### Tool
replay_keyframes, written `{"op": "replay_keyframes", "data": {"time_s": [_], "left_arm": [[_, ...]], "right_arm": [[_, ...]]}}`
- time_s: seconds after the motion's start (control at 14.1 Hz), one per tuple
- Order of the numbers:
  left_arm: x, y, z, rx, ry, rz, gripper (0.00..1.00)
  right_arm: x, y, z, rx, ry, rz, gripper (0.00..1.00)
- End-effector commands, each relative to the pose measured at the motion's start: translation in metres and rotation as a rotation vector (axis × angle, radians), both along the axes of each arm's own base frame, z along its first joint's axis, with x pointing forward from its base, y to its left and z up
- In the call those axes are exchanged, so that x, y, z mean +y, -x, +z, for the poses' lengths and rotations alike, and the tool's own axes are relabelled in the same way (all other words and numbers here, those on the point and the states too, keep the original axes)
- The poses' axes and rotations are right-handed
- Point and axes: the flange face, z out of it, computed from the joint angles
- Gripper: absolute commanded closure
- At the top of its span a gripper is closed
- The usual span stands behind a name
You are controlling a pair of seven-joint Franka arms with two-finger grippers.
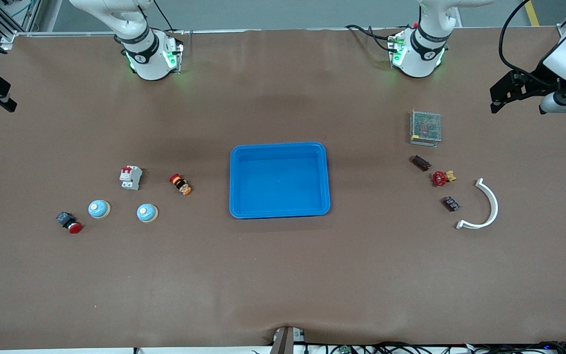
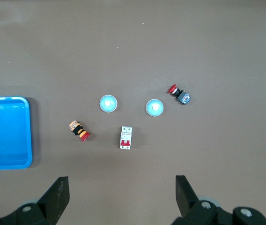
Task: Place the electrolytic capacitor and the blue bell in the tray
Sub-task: 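Reach the right gripper to a blue bell while the left gripper reaches a capacitor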
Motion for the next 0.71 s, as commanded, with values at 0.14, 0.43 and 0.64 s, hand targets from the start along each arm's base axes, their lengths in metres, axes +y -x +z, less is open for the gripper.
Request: {"op": "replay_keyframes", "data": {"time_s": [0.14,0.43,0.64], "left_arm": [[0.003,0.004,0.008,-0.002,-0.018,-0.013,0.00],[0.032,-0.014,-0.004,0.020,-0.014,0.039,0.00],[0.031,-0.025,-0.035,0.082,-0.018,0.045,0.00]], "right_arm": [[-0.001,0.003,0.007,-0.012,0.011,-0.013,0.00],[0.000,0.003,0.007,-0.013,0.010,-0.012,0.00],[0.001,0.003,0.006,-0.006,0.010,-0.010,0.00]]}}
